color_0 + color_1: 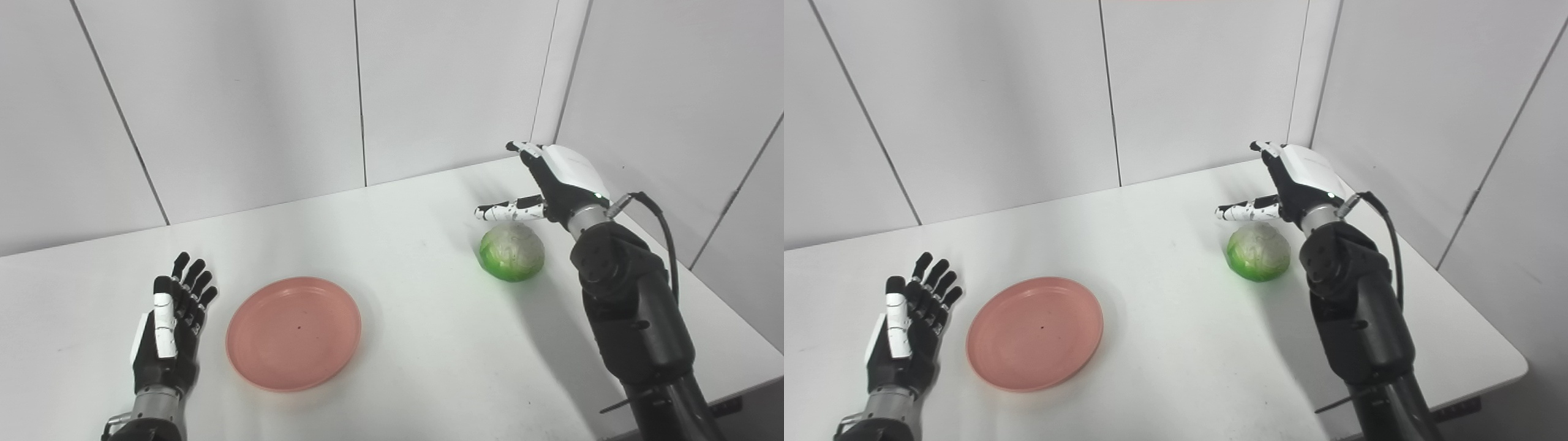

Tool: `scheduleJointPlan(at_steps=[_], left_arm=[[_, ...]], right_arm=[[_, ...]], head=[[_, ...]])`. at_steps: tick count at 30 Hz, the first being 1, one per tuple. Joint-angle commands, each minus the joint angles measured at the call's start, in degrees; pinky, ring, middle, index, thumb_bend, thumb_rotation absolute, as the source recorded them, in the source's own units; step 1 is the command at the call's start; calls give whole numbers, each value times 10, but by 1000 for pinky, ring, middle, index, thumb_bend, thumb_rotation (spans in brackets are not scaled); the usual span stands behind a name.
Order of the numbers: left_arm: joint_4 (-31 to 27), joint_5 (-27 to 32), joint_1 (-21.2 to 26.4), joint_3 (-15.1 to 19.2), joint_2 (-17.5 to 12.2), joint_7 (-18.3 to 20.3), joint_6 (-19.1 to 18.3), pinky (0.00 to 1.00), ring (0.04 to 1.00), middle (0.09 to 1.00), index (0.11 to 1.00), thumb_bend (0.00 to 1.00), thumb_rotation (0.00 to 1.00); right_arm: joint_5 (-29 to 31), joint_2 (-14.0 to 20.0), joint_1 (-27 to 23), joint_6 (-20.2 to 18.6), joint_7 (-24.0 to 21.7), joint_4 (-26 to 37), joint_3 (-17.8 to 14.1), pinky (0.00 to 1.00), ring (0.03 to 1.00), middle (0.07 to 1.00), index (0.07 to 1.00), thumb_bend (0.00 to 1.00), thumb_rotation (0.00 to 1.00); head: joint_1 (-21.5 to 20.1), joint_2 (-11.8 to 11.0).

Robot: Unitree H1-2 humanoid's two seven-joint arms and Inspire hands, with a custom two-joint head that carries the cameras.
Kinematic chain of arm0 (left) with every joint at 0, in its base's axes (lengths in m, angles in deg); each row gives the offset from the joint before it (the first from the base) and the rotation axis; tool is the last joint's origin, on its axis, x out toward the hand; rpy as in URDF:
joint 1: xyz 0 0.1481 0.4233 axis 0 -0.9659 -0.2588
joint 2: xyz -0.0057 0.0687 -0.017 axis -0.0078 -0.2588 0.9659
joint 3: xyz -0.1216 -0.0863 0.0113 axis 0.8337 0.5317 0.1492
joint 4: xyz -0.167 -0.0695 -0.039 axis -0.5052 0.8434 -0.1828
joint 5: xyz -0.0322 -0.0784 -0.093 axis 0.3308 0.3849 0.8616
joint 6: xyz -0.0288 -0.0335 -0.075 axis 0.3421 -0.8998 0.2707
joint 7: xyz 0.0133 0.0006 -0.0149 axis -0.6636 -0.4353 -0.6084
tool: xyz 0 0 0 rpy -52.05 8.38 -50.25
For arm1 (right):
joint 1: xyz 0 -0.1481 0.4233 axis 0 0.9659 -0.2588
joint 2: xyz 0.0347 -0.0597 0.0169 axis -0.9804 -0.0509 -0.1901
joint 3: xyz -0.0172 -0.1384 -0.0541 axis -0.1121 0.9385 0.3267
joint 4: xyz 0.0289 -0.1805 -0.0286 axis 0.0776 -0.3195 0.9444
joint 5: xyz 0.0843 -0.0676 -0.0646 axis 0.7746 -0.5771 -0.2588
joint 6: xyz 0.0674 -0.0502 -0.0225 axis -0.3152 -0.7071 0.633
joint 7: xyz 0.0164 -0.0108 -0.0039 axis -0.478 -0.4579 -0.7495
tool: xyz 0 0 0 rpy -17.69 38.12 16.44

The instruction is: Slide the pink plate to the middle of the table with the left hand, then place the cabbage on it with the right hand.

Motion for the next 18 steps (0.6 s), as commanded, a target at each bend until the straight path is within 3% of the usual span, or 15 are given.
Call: scheduleJointPlan(at_steps=[1, 14, 18], left_arm=[[5, -1, -15, 2, -5, 3, 6, 937, 957, 956, 954, 727, 1000], [3, -12, -14, -5, -6, 0, 8, 944, 965, 966, 969, 734, 1000], [-1, -13, -14, -3, -3, -1, 6, 942, 966, 966, 968, 735, 996]], right_arm=[[-14, 15, -21, 4, 0, 5, 1, 997, 982, 928, 904, 990, 482], [-23, 6, -20, 4, -30, -33, -3, 972, 942, 895, 905, 1000, 443], [-18, 5, -18, 4, -38, -38, -4, 914, 928, 891, 905, 1000, 408]], head=[[2, 2], [6, 8], [7, 10]])
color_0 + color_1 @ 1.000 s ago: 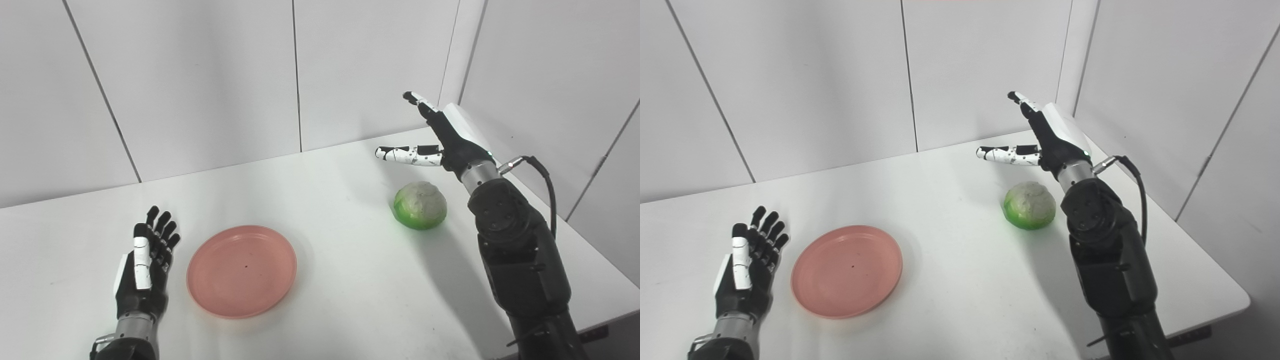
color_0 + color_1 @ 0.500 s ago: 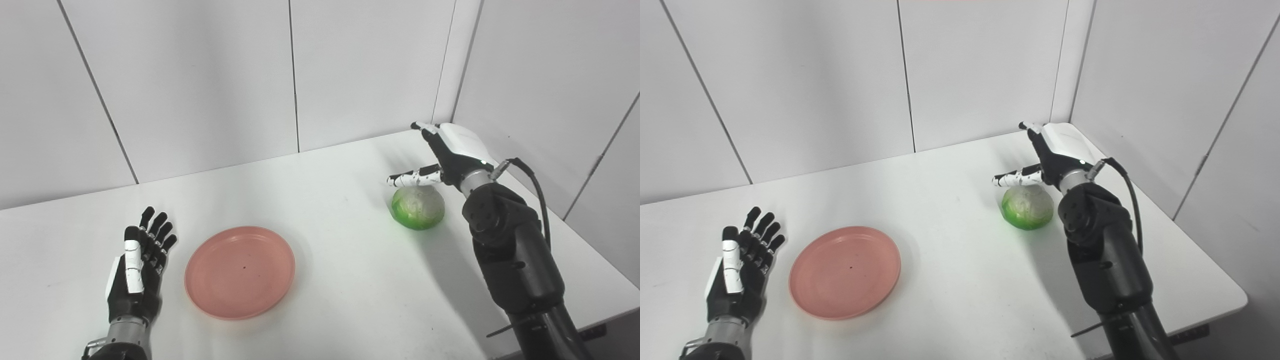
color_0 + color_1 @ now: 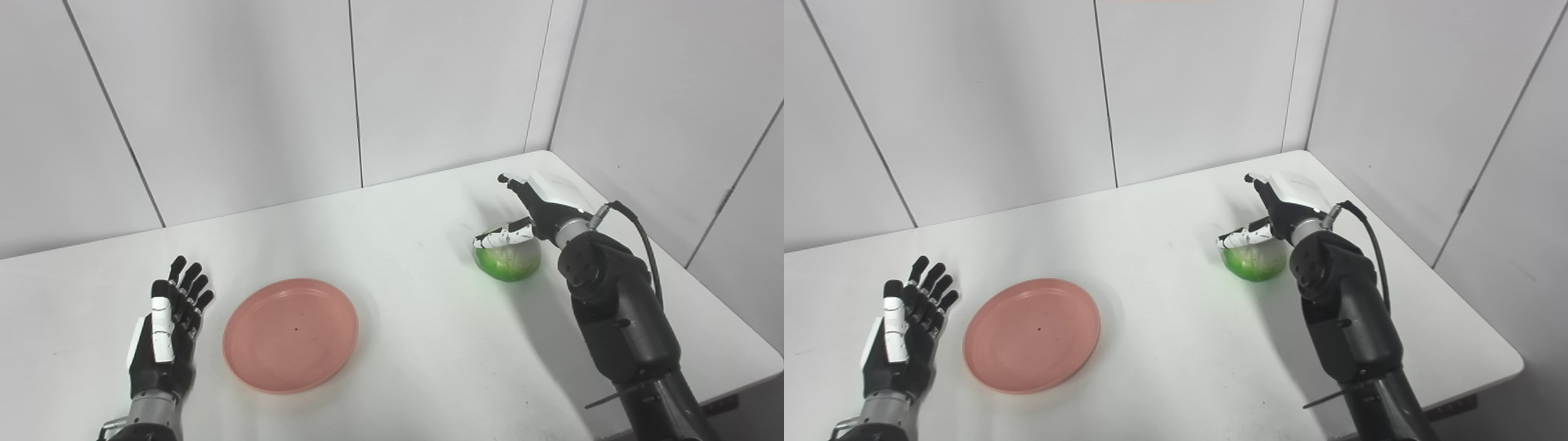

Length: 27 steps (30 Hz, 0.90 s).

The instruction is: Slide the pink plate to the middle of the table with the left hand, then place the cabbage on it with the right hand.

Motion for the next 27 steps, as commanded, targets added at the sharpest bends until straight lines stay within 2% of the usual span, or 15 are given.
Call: scheduleJointPlan(at_steps=[1, 8, 14, 18, 22, 27], left_arm=[[2, -1, -12, 0, -2, -1, 5, 940, 964, 964, 967, 734, 992], [0, 1, -12, -1, -3, 3, 2, 954, 971, 970, 971, 743, 996], [-8, -1, -13, -3, -4, 3, -2, 955, 976, 978, 979, 742, 996], [-12, 0, -14, -3, -3, 3, -3, 958, 979, 980, 981, 745, 988], [-16, 0, -14, -2, -3, 1, -8, 964, 982, 984, 987, 743, 999], [-21, 0, -14, -1, -1, 0, -14, 970, 987, 989, 990, 739, 1000]], right_arm=[[-1, 8, -20, 3, -4, 2, -8, 905, 929, 897, 906, 1000, 396], [-1, 11, -21, 4, -22, -12, -5, 836, 922, 937, 931, 1000, 320], [-8, 26, -21, 4, -52, -11, 10, 713, 857, 941, 937, 1000, 284], [-9, 38, -24, 4, -81, -12, 18, 689, 848, 949, 928, 1000, 278], [-12, 44, -27, 4, -104, -16, 25, 692, 881, 964, 930, 1000, 250], [-14, 45, -31, 4, -106, -23, 28, 664, 860, 946, 901, 1000, 200]], head=[[1, 1], [0, 4], [0, 6], [-1, 9], [-1, 11], [-2, 12]])
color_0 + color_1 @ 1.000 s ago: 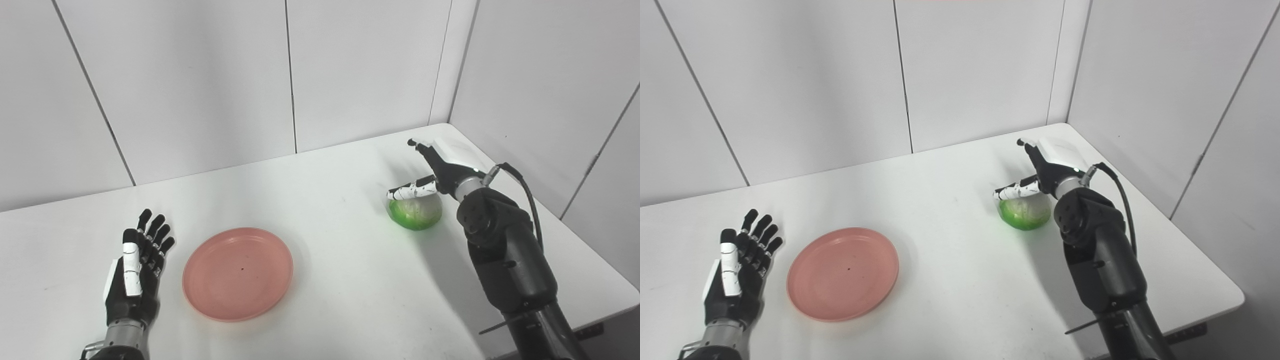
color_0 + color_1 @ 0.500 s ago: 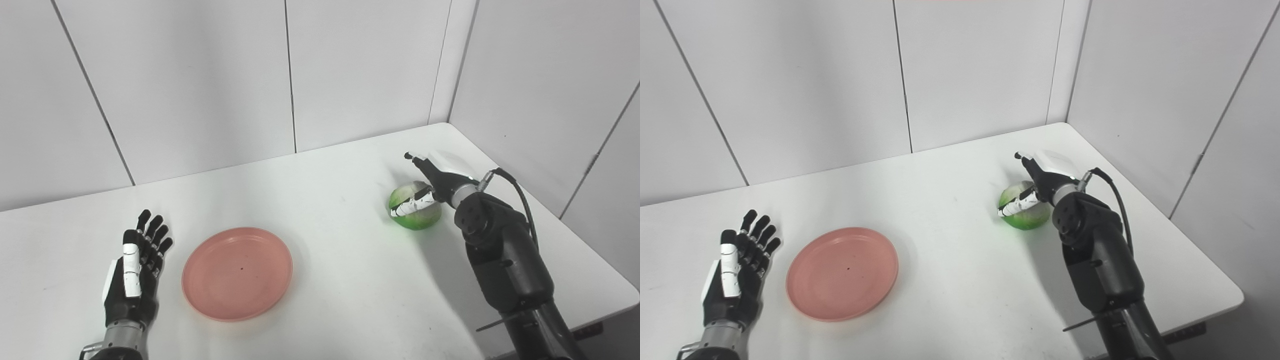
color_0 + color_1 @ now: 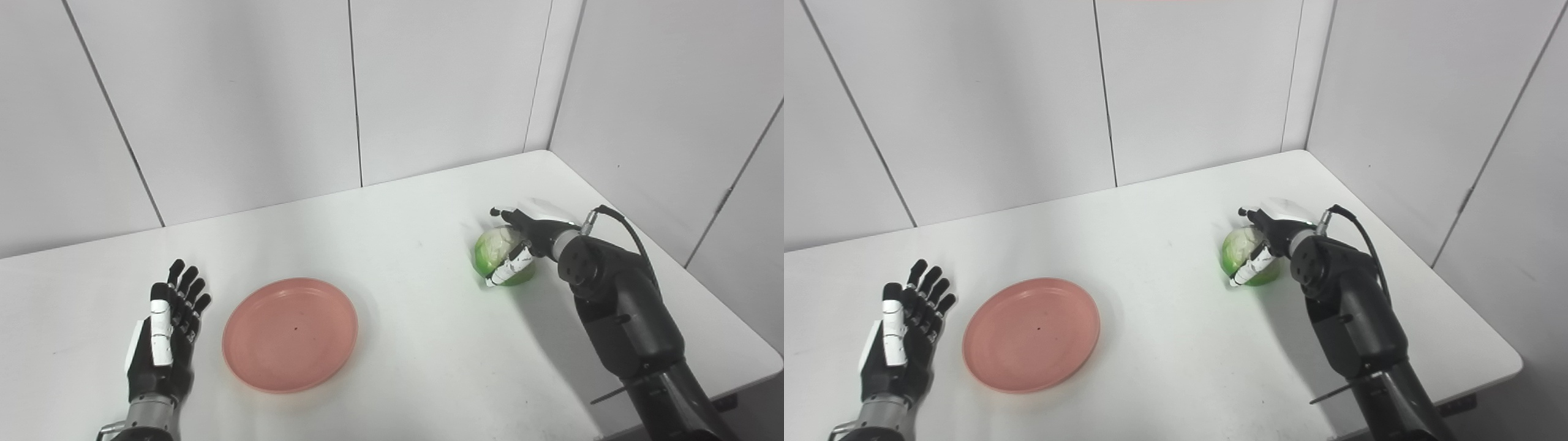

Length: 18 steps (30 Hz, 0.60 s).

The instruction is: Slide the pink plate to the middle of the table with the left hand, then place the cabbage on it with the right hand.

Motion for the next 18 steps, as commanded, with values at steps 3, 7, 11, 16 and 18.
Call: scheduleJointPlan(at_steps=[3, 7, 11, 16, 18], left_arm=[[-9, 1, -6, -1, -1, 0, 1, 971, 987, 989, 989, 733, 1000], [-20, 1, -9, -1, 0, -3, -10, 963, 982, 985, 985, 731, 1000], [-20, 4, -9, -1, 0, 2, -8, 965, 983, 986, 983, 723, 1000], [-22, 3, -9, 0, 2, 0, -11, 962, 980, 982, 980, 731, 997], [-23, 1, -9, 0, 3, -3, -10, 959, 977, 979, 977, 731, 995]], right_arm=[[-6, 11, -30, 4, 4, 7, -8, 653, 839, 925, 874, 992, 134], [-10, 2, -29, 3, 22, 3, -16, 611, 775, 888, 844, 933, 47], [-2, 0, -27, 4, 48, -5, -18, 566, 635, 719, 820, 834, 1], [9, -6, -21, 4, 81, -1, -25, 417, 498, 532, 744, 637, 0], [1, -11, -19, 4, 93, -1, -27, 325, 421, 496, 708, 583, 0]], head=[[1, 1], [1, 3], [2, 4], [3, 5], [5, 5]])
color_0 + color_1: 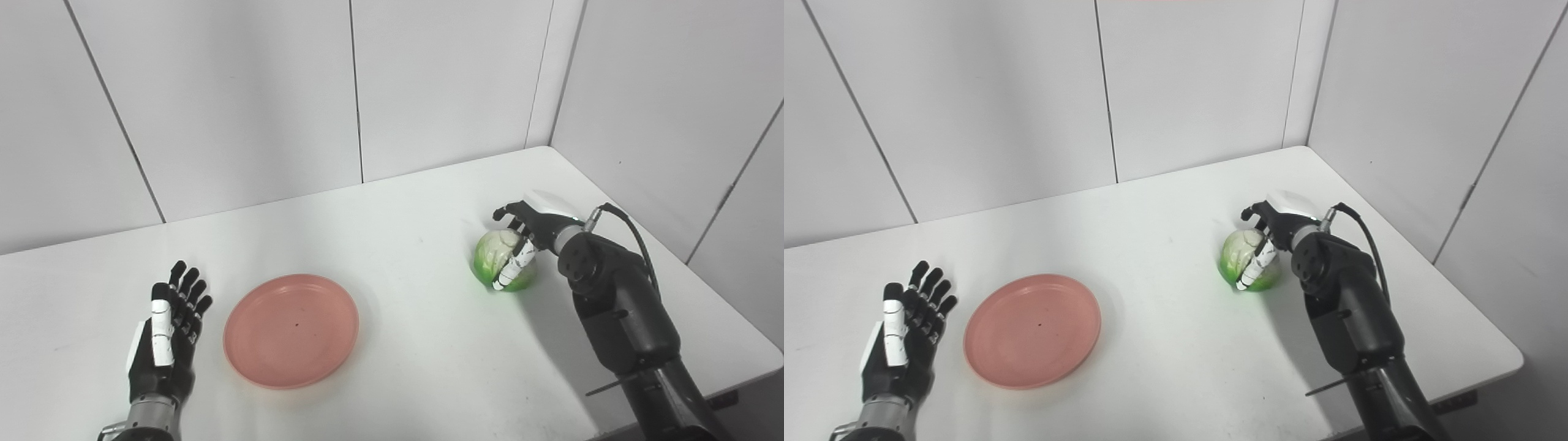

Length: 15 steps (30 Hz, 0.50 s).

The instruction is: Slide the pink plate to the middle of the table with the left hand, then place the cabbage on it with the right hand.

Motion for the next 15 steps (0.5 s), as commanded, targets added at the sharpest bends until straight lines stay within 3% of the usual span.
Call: scheduleJointPlan(at_steps=[1, 3, 5, 10, 15], left_arm=[[-8, 0, 0, -1, 3, -3, 6, 956, 975, 978, 976, 731, 993], [-7, -2, 0, -2, 3, -3, 8, 954, 974, 977, 976, 730, 992], [-6, -2, 1, -2, 3, -3, 10, 951, 972, 977, 978, 732, 991], [-4, -3, 2, -4, 3, -1, 10, 958, 978, 983, 982, 738, 999], [-11, -3, 0, -4, 5, -5, 0, 959, 979, 981, 975, 737, 999]], right_arm=[[-6, 5, -18, 4, 35, 14, -9, 249, 332, 482, 599, 554, 0], [-5, 2, -19, 4, 47, 10, -11, 212, 287, 477, 536, 540, 0], [-7, 0, -20, 4, 54, 7, -13, 276, 343, 479, 498, 530, 0], [-2, -2, -20, 4, 81, 9, -10, 273, 338, 414, 519, 521, 0], [5, -1, -18, 4, 96, 11, -9, 281, 350, 415, 523, 521, 0]], head=[[2, 0], [2, 1], [2, 1], [4, 2], [6, 3]])
